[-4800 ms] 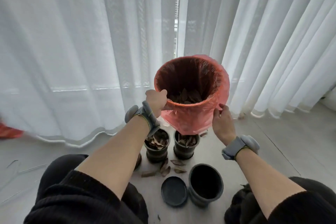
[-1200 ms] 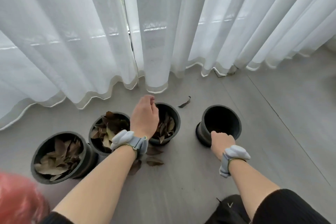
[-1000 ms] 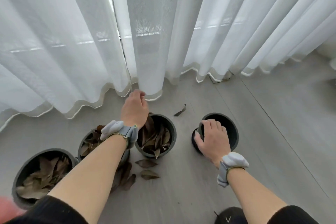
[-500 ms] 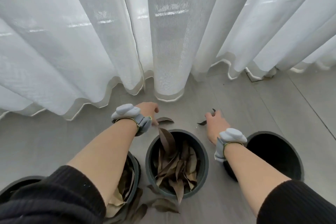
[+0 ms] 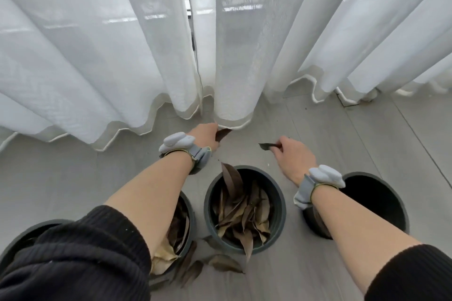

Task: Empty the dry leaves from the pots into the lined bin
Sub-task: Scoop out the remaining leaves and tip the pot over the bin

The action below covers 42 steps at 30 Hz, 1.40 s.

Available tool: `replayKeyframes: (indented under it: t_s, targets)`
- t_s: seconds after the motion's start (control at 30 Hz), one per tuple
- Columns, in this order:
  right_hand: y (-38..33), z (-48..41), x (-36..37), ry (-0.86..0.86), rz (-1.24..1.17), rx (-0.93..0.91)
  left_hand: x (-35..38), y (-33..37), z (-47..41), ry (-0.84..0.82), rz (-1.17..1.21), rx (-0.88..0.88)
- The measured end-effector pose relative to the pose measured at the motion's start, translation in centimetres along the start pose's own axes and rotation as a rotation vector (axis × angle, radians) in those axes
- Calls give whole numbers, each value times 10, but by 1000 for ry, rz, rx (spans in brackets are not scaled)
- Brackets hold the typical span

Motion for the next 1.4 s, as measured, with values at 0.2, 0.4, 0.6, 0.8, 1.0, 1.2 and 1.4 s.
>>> replayKeyframes:
  t_s: [0.2, 0.4, 0.6, 0.8, 1.0, 1.2, 1.4]
  targets:
    - [-31, 61, -96, 231, -203, -69, -79, 28, 78, 261, 182, 10]
    - [-49, 183, -146, 467, -275, -158, -98, 81, 193, 424, 428, 88]
    - [-42, 301, -74, 180, -357, -189, -27, 75, 326, 393, 474, -7]
    - [-49, 362, -5, -98, -350, -232, 46, 32, 400, 337, 471, -216]
    - [-63, 367, -1, -63, -382, -290, 85, -8, 411, 368, 656, -283]
    - [-50, 318, -23, 234, 20, -260, 98, -30, 398, 313, 609, -285]
    - [-55, 276, 1, 129, 415, -321, 90, -54, 429, 414, 592, -316]
Point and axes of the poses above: each hand's wrist, its own z-axis away from the middle knuckle, its own x-axis out of the palm, y = z × x, the point moved 9 cm from there along -z, towards the middle knuckle, and after that the axes turned 11 degrees about x, right-handed, at the moved point
